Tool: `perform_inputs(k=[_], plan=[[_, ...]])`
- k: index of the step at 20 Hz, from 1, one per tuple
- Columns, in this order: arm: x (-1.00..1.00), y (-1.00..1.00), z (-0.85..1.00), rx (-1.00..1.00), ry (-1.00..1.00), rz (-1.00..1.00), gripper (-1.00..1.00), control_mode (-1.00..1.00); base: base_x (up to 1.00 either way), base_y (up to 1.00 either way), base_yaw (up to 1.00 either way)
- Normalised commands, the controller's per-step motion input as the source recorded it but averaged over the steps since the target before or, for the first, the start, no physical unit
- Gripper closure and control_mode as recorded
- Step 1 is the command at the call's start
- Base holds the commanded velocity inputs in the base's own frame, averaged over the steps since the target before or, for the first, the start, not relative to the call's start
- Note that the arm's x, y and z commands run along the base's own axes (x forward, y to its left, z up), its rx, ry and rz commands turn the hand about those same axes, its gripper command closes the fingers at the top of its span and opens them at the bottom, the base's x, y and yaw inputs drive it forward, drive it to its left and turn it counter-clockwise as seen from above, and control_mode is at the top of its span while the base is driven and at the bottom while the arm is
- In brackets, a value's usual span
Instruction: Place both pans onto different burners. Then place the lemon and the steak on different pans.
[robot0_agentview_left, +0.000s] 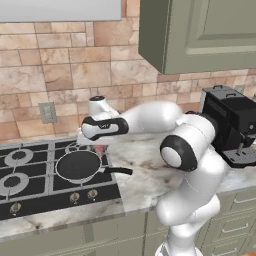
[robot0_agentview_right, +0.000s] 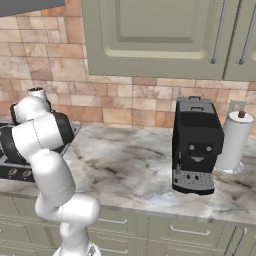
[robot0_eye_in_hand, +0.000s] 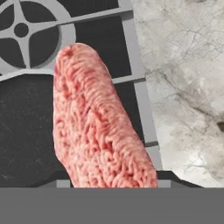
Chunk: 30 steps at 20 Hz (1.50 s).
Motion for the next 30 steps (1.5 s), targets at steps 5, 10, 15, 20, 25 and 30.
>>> perform_inputs(k=[5, 10, 15, 20, 25, 30], plan=[[0.25, 0.67, -0.08, 0.0, 0.0, 0.0, 1.0, -1.0, 0.0, 0.0, 0.0], [0.18, 0.59, -0.22, 0.0, 0.0, 0.0, 1.0, -1.0, 0.0, 0.0, 0.0], [0.07, 0.43, -0.3, 0.0, 0.0, 0.0, 1.0, -1.0, 0.0, 0.0, 0.0], [0.0, 0.11, -0.09, 0.0, 0.0, -0.04, 1.0, -1.0, 0.0, 0.0, 0.0], [-0.03, 0.0, 0.0, 0.0, 0.0, -0.05, 1.0, -1.0, 0.0, 0.0, 0.0], [-0.21, -0.02, -0.03, 0.0, 0.0, -0.06, 1.0, -1.0, 0.0, 0.0, 0.0]])
